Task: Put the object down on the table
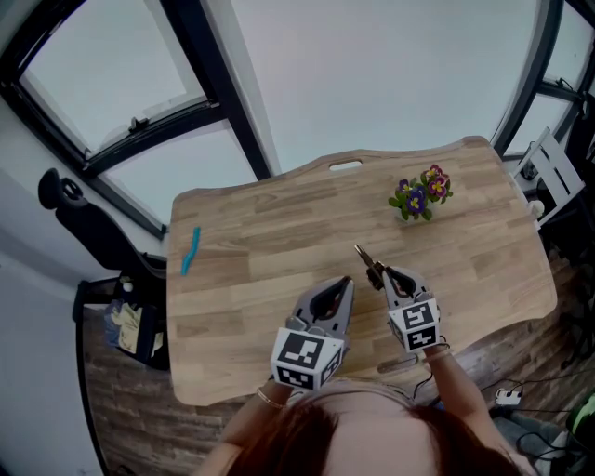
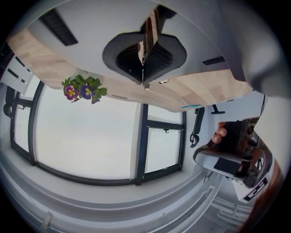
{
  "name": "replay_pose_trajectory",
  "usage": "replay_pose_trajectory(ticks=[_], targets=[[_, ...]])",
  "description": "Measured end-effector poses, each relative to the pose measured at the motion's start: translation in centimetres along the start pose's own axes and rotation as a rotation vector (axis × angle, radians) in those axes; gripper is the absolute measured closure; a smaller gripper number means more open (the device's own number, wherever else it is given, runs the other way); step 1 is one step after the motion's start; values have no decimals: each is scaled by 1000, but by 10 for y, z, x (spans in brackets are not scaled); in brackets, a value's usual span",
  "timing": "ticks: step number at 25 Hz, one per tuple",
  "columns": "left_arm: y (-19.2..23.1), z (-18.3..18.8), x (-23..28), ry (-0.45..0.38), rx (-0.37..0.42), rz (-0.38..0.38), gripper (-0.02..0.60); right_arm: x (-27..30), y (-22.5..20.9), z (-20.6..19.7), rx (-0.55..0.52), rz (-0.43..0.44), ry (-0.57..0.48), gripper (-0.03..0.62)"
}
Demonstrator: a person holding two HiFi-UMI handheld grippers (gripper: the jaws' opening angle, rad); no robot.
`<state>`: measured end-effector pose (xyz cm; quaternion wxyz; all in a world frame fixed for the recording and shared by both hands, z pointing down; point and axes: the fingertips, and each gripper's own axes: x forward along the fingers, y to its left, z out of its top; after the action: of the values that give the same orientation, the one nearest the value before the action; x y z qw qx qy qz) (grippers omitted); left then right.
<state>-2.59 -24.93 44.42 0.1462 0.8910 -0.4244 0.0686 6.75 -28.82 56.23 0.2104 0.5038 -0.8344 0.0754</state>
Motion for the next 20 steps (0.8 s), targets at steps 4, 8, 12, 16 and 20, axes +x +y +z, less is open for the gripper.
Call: replay_pose_trajectory(ticks=[4, 8, 12, 16, 20], targets=[[3, -3, 2, 8, -6, 3, 581, 9, -1, -13, -34, -3, 36, 588], [6, -5, 3, 13, -17, 4, 581, 18, -1, -25, -53, 0, 77, 588], [8, -6, 4, 15, -32, 6, 581, 24, -3, -37, -51, -3, 113, 588], [10, -8, 8, 23, -40, 7, 581, 30, -4, -44, -60, 2, 139, 588], [12, -9, 10, 26, -56, 6, 581, 34, -4, -50, -60, 4, 162, 588]])
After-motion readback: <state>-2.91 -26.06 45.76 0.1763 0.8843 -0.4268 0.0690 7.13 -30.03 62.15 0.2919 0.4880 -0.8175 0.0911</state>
